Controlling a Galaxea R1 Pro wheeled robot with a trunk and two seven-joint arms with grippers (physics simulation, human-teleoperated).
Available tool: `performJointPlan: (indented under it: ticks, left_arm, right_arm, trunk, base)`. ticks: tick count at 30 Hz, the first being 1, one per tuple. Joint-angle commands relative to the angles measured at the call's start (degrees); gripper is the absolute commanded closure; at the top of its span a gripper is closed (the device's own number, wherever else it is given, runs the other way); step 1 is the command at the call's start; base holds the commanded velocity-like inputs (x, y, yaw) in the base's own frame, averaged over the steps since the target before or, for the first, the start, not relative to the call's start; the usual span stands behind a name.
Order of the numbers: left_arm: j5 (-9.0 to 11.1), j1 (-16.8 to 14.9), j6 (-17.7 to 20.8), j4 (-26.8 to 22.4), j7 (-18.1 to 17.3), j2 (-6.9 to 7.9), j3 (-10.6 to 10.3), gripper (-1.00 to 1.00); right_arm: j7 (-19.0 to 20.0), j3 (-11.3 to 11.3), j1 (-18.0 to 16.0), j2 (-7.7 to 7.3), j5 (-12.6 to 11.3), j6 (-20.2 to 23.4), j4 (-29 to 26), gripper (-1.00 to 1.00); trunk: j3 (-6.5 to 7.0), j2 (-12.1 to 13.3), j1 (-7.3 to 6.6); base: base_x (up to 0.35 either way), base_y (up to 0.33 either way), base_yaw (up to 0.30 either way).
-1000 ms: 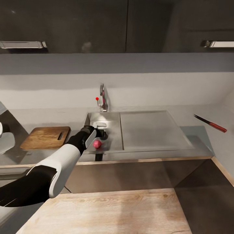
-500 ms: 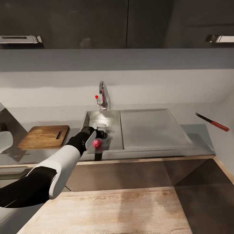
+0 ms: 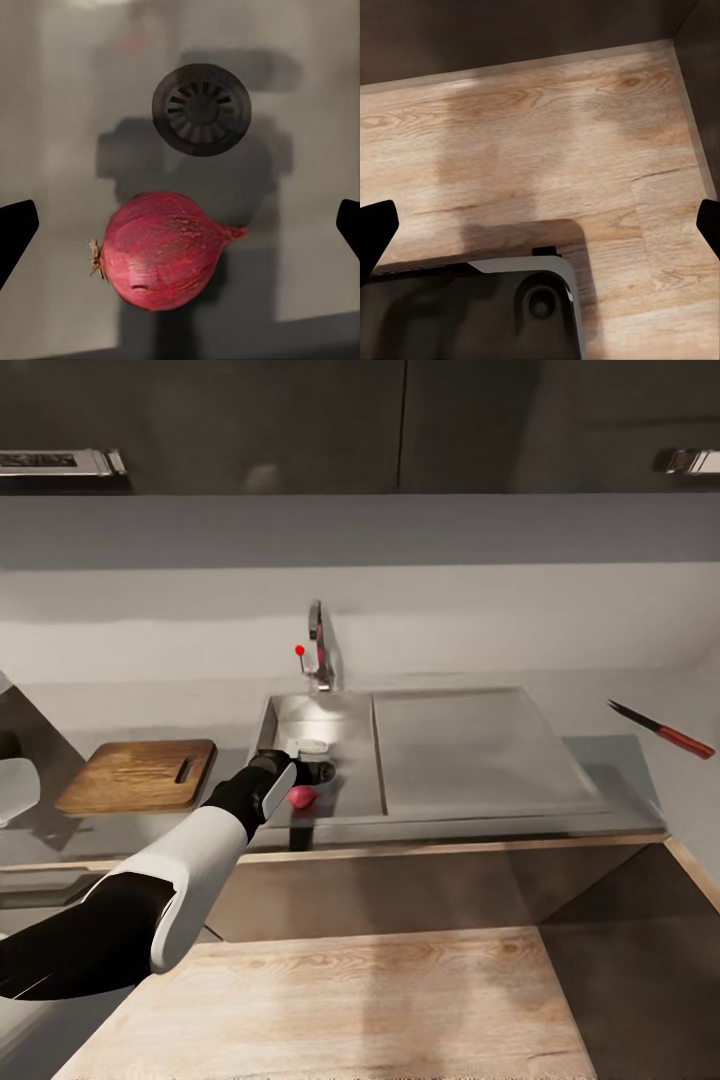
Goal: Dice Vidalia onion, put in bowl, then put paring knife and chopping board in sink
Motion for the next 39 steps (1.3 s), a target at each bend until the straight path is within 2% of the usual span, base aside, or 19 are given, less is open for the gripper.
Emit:
performJointPlan:
  ticks: [1,39]
  left_arm:
    - [0.61,-0.03,0.23,-0.08,0.43,0.01,-0.42,-1.00]
    - [0.61,-0.01,0.19,-0.10,0.43,0.05,-0.42,-1.00]
  right_arm:
    - [0.33,-0.29,-0.01,0.09,0.57,-0.13,-0.09,-1.00]
    - [0.33,-0.38,-0.01,0.06,0.57,-0.13,-0.06,-1.00]
  trunk:
    - [-0.18,-0.11,0.03]
    - [-3.71,-0.11,0.03]
  base:
    - [0.000,0.015,0.000]
    - [0.018,0.001,0.000]
